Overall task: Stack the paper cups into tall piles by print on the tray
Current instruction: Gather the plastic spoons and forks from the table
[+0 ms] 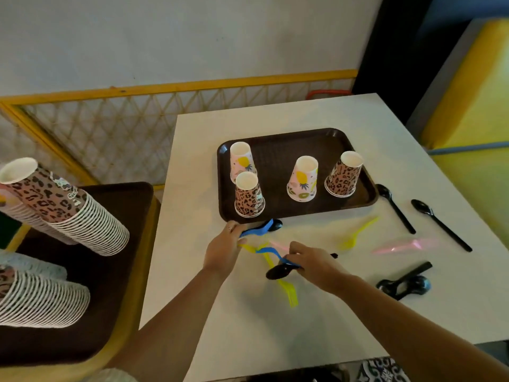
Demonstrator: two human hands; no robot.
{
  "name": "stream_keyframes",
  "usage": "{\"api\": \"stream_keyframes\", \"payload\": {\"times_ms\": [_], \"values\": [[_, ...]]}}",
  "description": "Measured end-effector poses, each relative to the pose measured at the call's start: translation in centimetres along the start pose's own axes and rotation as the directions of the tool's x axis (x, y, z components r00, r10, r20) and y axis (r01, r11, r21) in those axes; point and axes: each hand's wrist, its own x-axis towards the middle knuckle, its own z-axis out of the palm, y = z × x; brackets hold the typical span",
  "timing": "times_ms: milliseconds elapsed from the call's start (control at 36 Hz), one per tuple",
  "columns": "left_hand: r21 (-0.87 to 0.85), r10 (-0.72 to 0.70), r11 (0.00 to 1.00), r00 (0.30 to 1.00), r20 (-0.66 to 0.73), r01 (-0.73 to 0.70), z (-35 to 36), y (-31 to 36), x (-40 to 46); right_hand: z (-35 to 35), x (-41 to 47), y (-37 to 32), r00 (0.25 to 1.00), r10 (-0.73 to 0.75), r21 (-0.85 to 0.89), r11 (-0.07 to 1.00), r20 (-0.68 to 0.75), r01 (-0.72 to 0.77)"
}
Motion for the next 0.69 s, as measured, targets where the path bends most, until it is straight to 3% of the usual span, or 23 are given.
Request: {"api": "stream_keyframes", "payload": {"times_ms": [83,167,306,472,611,694], "values": [[-0.009,-0.007,1.0,1.0,-0.028,0.007,0.2,-0.3,0.3,0.9,-0.2,0.2,0.994,-0.076,0.059,0.995,-0.078,0.08],[0.007,-0.02,1.0,1.0,-0.012,0.02,0.5,-0.8,0.6,1.6,-0.4,0.2,0.98,-0.146,-0.028,0.989,-0.134,0.144],[0.124,-0.013,0.992,0.999,0.05,0.006,1.1,-0.7,1.0,2.2,0.0,-0.2,0.946,-0.313,-0.045,0.95,-0.085,0.31],[0.241,-0.04,0.97,0.997,0.066,0.023,1.1,-0.1,1.0,2.7,0.9,-1.4,0.929,-0.355,-0.104,0.925,0.101,0.365],[0.362,-0.097,0.931,0.987,0.128,0.045,0.8,0.5,0.8,3.2,0.3,-2.2,0.894,-0.447,-0.065,0.892,-0.003,0.446],[0.398,-0.126,0.916,0.98,0.153,0.056,0.8,0.6,0.4,3.5,-0.2,-2.6,0.89,-0.455,-0.036,0.889,0.017,0.455]]}}
